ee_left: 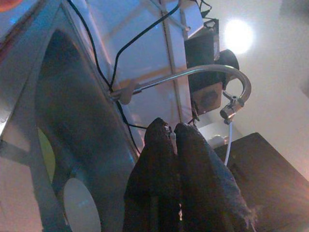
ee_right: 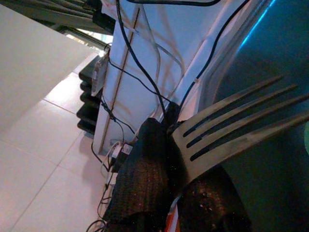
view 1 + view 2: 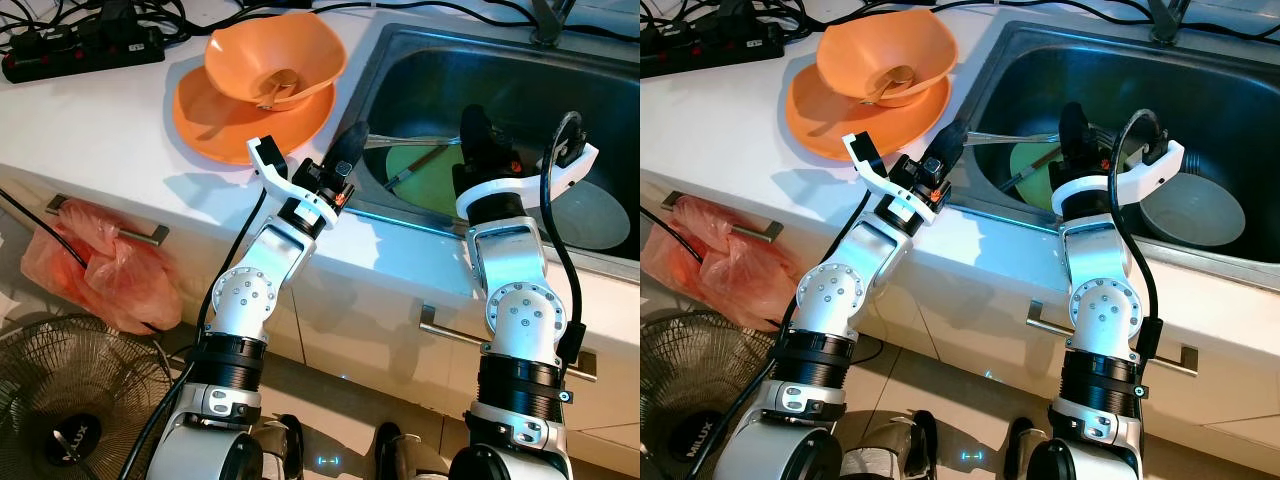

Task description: Kitchen organization

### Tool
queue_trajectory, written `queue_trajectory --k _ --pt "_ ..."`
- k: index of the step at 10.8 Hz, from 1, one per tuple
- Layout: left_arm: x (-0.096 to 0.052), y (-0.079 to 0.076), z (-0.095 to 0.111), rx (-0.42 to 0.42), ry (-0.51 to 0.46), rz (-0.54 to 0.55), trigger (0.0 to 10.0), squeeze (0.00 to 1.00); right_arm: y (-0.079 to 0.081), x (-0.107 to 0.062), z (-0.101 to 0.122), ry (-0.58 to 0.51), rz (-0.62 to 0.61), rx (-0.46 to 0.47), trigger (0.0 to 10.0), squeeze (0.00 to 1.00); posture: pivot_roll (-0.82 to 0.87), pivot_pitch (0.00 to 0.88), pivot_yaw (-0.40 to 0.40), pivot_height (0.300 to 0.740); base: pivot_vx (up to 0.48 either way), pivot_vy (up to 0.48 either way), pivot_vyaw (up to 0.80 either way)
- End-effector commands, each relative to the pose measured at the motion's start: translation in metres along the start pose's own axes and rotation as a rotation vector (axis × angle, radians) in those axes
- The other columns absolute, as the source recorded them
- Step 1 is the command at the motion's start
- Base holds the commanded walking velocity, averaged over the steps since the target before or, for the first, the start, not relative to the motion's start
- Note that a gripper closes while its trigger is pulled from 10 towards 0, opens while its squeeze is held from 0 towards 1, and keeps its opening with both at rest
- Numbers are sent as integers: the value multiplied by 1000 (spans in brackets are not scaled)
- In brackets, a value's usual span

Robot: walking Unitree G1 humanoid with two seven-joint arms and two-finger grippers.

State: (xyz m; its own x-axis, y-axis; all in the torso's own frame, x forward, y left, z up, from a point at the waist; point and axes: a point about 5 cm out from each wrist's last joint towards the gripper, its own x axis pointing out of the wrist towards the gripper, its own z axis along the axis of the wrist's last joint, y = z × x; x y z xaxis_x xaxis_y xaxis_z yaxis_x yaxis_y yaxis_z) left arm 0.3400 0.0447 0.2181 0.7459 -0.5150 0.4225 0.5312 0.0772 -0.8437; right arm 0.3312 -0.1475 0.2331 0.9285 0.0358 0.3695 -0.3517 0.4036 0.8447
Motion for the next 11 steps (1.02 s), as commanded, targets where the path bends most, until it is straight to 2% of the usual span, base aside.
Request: queue_trajectory --k 1,11 --pt "8 -4 -40 -156 -13 8 10000 0 6 1 8 -32 9 -34 0 0 69 199 47 740 0 0 0" --pt "8 -4 -40 -156 -13 8 10000 0 6 1 8 -32 9 -34 0 0 69 199 47 740 0 0 0"
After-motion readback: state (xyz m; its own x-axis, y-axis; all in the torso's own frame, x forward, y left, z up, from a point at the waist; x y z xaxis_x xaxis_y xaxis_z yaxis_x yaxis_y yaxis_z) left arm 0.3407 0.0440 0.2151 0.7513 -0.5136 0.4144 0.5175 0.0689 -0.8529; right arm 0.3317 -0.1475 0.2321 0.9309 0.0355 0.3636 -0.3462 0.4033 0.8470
